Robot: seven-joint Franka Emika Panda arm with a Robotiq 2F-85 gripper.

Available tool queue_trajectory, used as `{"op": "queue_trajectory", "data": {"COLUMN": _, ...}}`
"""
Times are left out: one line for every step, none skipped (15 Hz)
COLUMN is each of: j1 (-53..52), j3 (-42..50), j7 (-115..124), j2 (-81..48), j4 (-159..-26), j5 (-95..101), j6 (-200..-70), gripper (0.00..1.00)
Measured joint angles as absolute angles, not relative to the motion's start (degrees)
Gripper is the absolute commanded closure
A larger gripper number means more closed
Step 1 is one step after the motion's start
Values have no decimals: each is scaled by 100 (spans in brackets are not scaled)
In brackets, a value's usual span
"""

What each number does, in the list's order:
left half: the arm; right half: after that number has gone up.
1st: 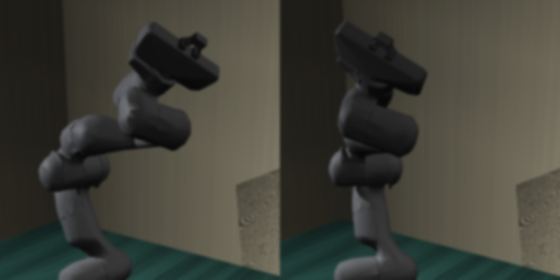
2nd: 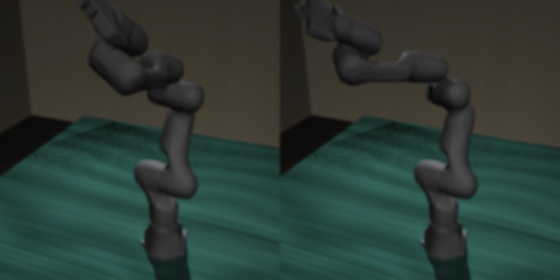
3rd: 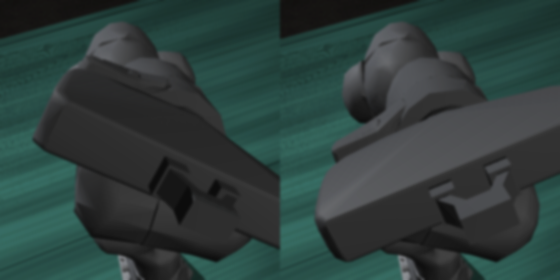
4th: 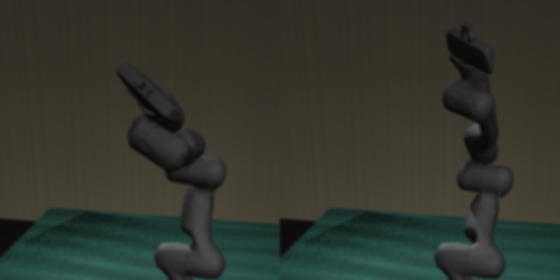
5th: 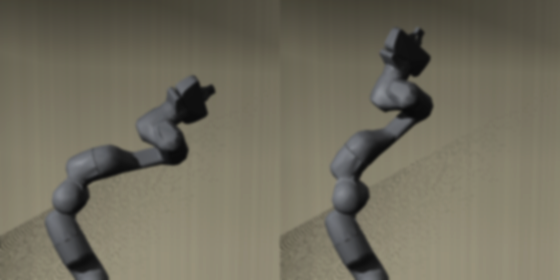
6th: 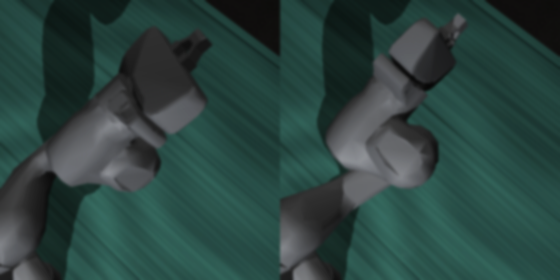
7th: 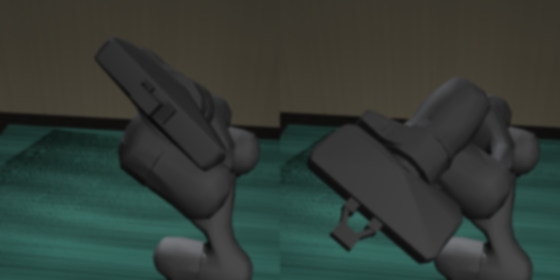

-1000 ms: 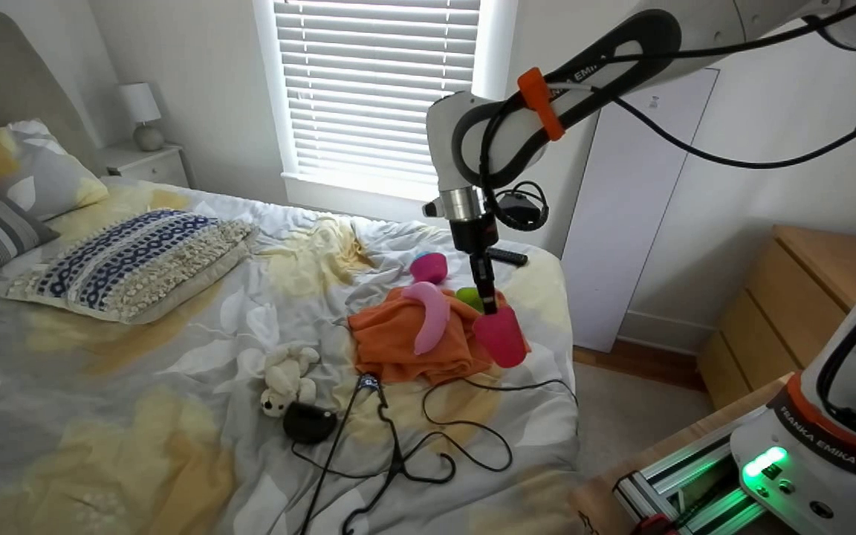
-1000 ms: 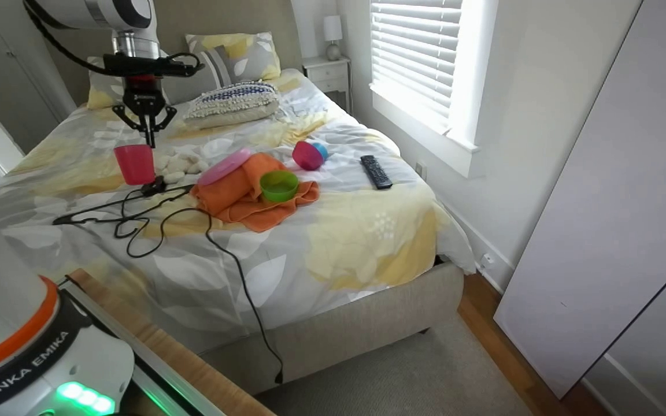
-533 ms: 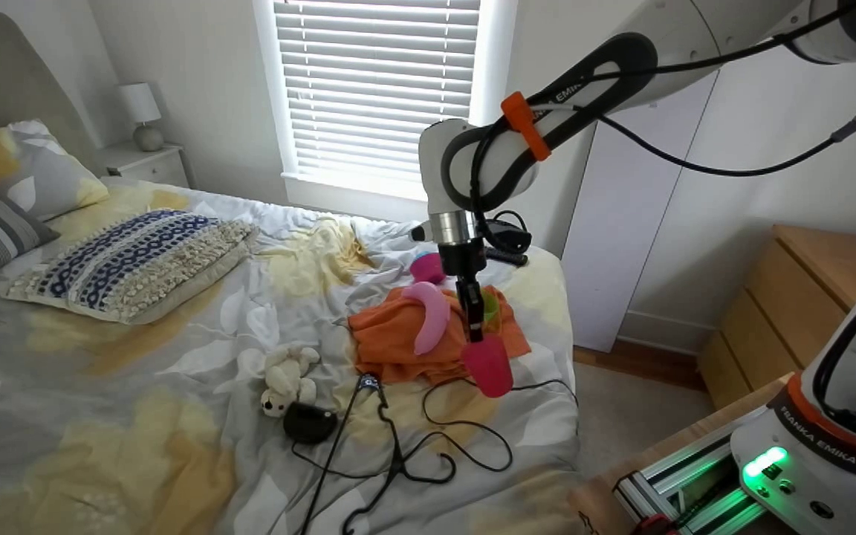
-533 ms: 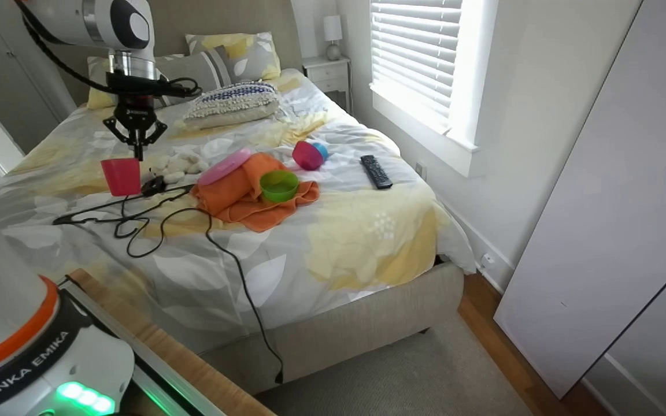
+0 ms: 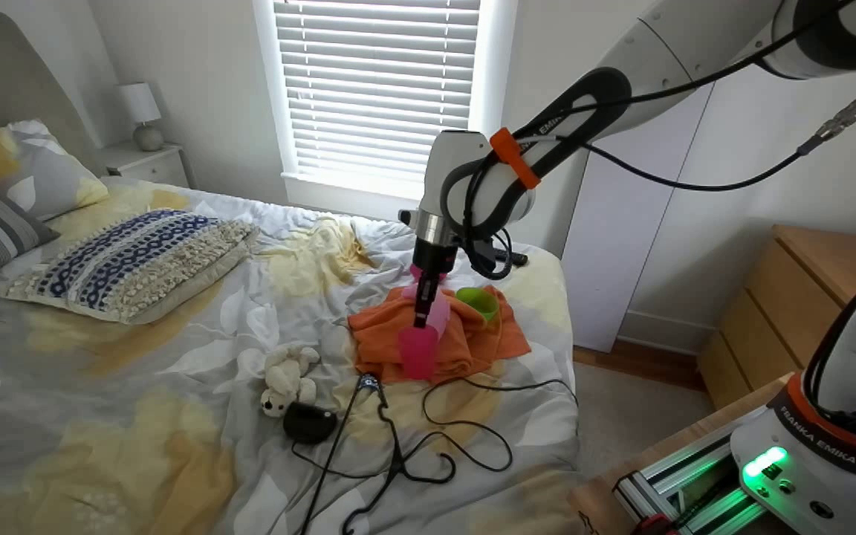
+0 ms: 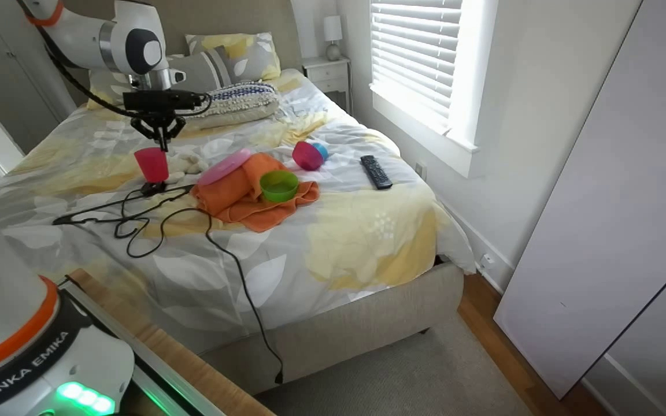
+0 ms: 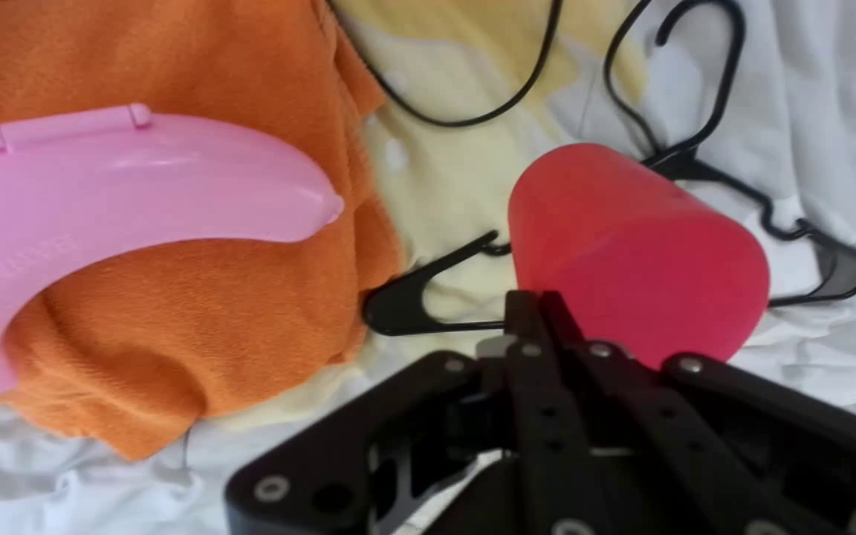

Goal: Pick up the pink cup and put it on the left side of the orange blanket on the bed

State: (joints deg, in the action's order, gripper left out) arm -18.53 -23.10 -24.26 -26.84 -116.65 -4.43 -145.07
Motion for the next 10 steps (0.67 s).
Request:
{"op": "queue_trajectory", "data": {"j1": -1889, "j3": -2220, "j7": -2255, "j2": -2763, "j4": -11695, "j5": -303, "j6": -14785, "gripper": 99}}
{"op": "queue_trajectory", "data": {"j1": -1924, "j3": -2127, "j7": -2092, "j2": -2849, "j4": -11710, "j5": -155, "j6": -14951, "gripper": 97}}
{"op": "queue_trajectory", "data": {"j1": -1959, "j3": -2038, "j7": -1956, "j2": -2931, "j4": -11710, "j5": -3, "j6": -14968, "gripper": 97}}
{"op": "queue_trajectory", "data": {"j1": -1980, "j3": -1974, "j7": -1875, "j2": -3003, "j4": -11710, "j5": 98, "j6": -14968, "gripper": 97}}
{"op": "queue_trajectory", "data": {"j1": -1989, "j3": -1946, "j7": -1841, "j2": -3047, "j4": -11707, "j5": 138, "j6": -14968, "gripper": 97}}
{"op": "queue_trajectory", "data": {"j1": -1996, "j3": -1933, "j7": -1830, "j2": -3064, "j4": -11704, "j5": 147, "j6": -14968, "gripper": 97}}
{"op": "queue_trajectory", "data": {"j1": -2005, "j3": -1929, "j7": -1823, "j2": -3065, "j4": -11699, "j5": 148, "j6": -14968, "gripper": 97}}
{"op": "queue_trajectory", "data": {"j1": -2013, "j3": -1929, "j7": -1815, "j2": -3064, "j4": -11693, "j5": 148, "j6": -14968, "gripper": 99}}
{"op": "queue_trajectory", "data": {"j1": -2019, "j3": -1929, "j7": -1810, "j2": -3064, "j4": -11690, "j5": 148, "j6": -14968, "gripper": 99}}
{"op": "queue_trajectory", "data": {"j1": -2009, "j3": -1940, "j7": -1810, "j2": -3064, "j4": -11690, "j5": 148, "j6": -14968, "gripper": 99}}
